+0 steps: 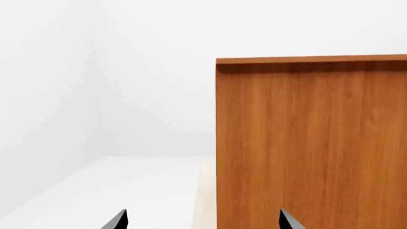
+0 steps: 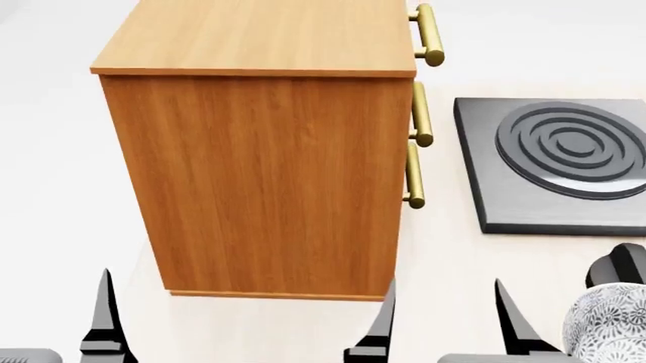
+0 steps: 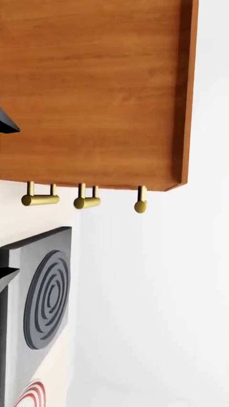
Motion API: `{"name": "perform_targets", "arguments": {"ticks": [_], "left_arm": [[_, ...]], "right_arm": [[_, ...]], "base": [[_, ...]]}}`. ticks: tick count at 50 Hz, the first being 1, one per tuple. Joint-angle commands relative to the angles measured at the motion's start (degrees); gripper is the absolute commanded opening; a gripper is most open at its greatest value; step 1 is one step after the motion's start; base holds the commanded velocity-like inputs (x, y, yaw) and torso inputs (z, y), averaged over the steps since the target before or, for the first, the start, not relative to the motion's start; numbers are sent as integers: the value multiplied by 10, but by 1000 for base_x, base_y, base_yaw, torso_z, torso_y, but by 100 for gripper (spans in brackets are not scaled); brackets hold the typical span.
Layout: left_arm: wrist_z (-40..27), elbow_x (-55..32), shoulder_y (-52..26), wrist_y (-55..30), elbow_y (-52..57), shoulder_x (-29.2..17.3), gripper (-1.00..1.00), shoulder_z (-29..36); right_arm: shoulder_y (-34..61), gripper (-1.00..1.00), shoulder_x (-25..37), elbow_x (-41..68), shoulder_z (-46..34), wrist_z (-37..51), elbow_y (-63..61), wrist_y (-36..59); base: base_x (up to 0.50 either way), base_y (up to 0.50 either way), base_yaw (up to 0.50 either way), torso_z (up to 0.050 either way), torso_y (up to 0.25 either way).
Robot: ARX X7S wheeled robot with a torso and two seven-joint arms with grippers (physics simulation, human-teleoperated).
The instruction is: Put the bowl on the top of the cabinet.
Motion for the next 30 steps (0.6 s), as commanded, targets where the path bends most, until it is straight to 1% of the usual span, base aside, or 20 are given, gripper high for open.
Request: {"name": "perform_targets", "arguments": {"ticks": [1, 4, 6, 7, 8, 10, 11, 13, 17, 21, 23, 25, 30], "left_arm": [[-2, -3, 1, 5, -5, -3, 100, 0], [-2, -5, 1, 6, -7, -3, 100, -1], [-5, -4, 2, 1, -1, -4, 100, 1], [-5, -3, 1, 1, -2, -3, 100, 2], [-5, -3, 1, 3, -4, -3, 100, 3], [-5, -2, -1, 3, -5, -3, 100, 4], [-5, -2, -1, 2, -5, -3, 100, 4], [-6, -3, -1, 2, -5, -4, 100, 5], [-7, -2, -2, 2, -7, -4, 100, 6], [-8, -2, -4, 1, -6, -5, 100, 7], [-8, -3, -5, 1, -8, -4, 100, 8], [-9, -3, -6, 1, -9, -5, 100, 9], [-11, -4, -6, -1, -6, -7, 100, 9]], "right_arm": [[-2, 100, 5, -14, -5, 9, 10, -8], [-3, 100, 8, -32, -8, 20, 12, -6], [-2, 100, 10, -44, -11, 29, 9, 6], [0, 100, 9, -47, -9, 37, 1, 27], [-4, 100, 15, -39, -9, 25, -3, 11], [3, 100, 15, -26, -3, 25, -17, 56], [1, 100, 17, -33, -4, 29, -22, 53], [3, 100, 28, -58, -15, 41, -45, 79], [4, 100, 43, -61, -16, 38, -90, 132], [11, 100, 61, -42, -6, 24, -140, 215], [14, 100, 74, -29, 2, 14, -171, 269], [15, 100, 79, -18, 14, 9, -185, 300], [2, 100, 95, 13, 69, -5, -234, 347]], "base": [[0, 0, 0, 0, 0], [0, 0, 0, 0, 0], [0, 0, 0, 0, 0], [0, 0, 0, 0, 0], [0, 0, 0, 0, 0], [0, 0, 0, 0, 0], [0, 0, 0, 0, 0], [0, 0, 0, 0, 0], [0, 0, 0, 0, 0], [0, 0, 0, 0, 0], [0, 0, 0, 0, 0], [0, 0, 0, 0, 0], [0, 0, 0, 0, 0]]}}
